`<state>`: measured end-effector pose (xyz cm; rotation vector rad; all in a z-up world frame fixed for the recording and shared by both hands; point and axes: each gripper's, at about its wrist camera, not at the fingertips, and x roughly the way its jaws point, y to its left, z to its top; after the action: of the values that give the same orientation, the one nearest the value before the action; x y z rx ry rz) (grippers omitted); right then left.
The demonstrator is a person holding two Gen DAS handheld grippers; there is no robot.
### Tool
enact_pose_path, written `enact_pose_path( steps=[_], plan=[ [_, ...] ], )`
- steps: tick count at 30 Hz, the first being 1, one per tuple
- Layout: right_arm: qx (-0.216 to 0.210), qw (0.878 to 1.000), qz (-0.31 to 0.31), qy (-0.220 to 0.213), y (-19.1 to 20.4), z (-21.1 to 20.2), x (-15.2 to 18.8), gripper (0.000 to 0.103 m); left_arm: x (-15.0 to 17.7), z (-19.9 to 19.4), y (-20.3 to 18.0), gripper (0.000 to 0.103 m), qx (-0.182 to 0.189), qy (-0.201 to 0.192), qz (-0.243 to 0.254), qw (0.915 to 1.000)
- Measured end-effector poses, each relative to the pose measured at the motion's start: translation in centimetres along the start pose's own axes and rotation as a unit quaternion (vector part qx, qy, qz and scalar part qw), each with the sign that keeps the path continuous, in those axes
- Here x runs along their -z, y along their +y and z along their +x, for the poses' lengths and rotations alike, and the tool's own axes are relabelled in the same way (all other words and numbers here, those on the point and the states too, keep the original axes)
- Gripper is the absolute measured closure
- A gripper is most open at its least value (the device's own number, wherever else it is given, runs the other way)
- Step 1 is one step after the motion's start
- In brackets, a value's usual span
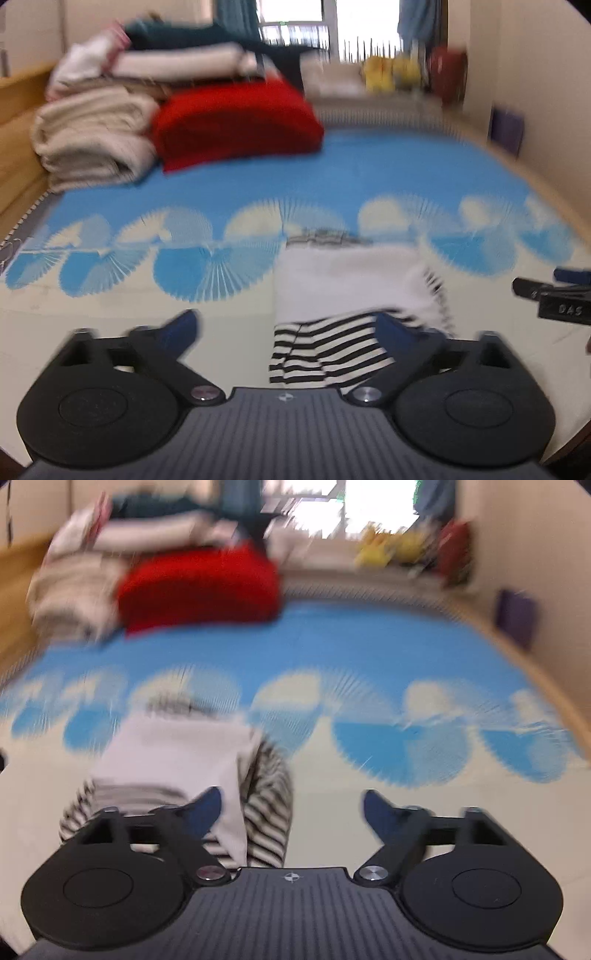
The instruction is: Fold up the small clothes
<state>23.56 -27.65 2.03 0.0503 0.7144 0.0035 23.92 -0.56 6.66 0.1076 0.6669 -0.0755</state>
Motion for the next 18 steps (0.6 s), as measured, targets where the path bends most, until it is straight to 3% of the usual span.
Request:
enact_pose_path(
  steps=[3,6,9,13,18],
  plan=[
    [-0.011,0.998,0.025,-0.054,0.3,-5.5,1.8,0.012,2.5,-4.1,-1.1,0.0,-0.01,-0.043,-0.001,0.999],
    [-0.007,0.996,0.024,-0.082,1.2,-9.2,4.0,0.007,6.0,-6.3,-2.0,0.0,-0.017,-0.049,-0.005,0.9986],
    [-0.037,0.996,0.022,-0.083,2.1,-11.2,6.0,0.006,9.1,-6.3,-2.7,0.0,0.0,-0.021,-0.012,0.9997],
    [-0.023,0.997,-0.008,-0.072,3.5,-11.4,8.4,0.006,11.5,-4.7,-3.1,0.0,0.005,0.018,-0.031,0.9993],
    [-0.02,0.998,-0.027,-0.057,5.7,-12.0,9.4,0.006,11.4,-4.1,-2.7,0.0,0.011,0.0,-0.05,0.9987]
  ],
)
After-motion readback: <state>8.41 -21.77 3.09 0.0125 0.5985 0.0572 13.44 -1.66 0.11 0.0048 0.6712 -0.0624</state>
